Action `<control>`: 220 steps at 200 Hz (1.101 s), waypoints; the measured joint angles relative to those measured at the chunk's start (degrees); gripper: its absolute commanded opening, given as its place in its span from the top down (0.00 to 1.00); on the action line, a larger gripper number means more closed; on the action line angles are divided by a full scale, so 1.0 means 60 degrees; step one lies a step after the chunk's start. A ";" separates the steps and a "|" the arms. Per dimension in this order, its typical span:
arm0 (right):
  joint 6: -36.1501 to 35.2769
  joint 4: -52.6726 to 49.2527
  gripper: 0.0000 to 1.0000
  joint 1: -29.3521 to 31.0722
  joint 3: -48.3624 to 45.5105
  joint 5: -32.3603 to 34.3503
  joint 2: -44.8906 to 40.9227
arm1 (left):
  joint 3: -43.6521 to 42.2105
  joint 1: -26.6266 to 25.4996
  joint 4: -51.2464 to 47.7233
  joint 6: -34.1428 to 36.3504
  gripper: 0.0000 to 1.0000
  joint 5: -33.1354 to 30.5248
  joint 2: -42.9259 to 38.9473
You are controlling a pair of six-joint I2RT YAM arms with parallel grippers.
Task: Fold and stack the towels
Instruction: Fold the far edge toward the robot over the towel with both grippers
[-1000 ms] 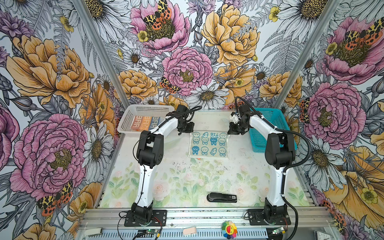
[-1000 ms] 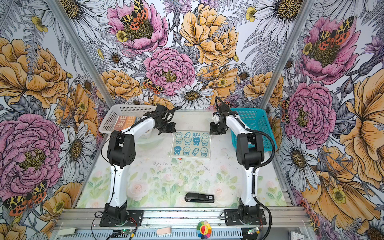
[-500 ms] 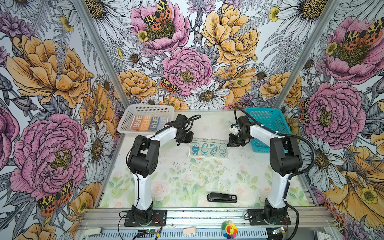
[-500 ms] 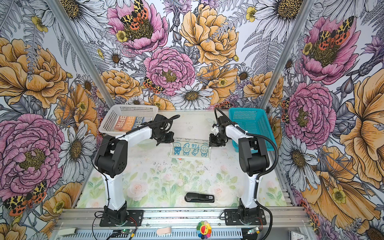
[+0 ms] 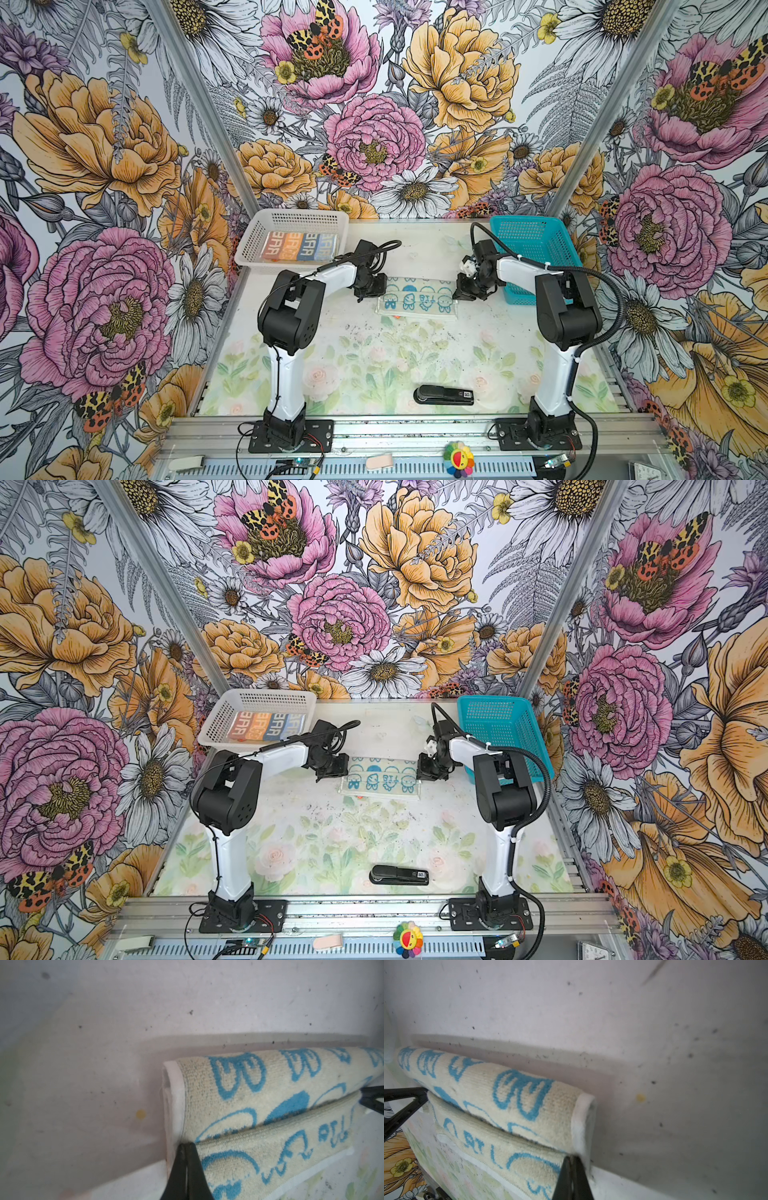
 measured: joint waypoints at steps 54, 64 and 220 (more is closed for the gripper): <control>0.0317 -0.0007 1.00 -0.0073 0.1075 -0.0302 0.0812 | 0.0900 0.0273 0.0146 -0.0036 1.00 -0.0087 0.0659; 0.0324 0.0025 1.00 -0.0091 0.1169 -0.0335 0.0871 | 0.1005 0.0310 0.0146 -0.0036 1.00 -0.0109 0.0718; 0.0321 0.0204 1.00 -0.0102 0.0557 -0.0164 -0.0437 | 0.1246 0.0441 -0.0149 -0.0029 1.00 -0.0197 -0.0160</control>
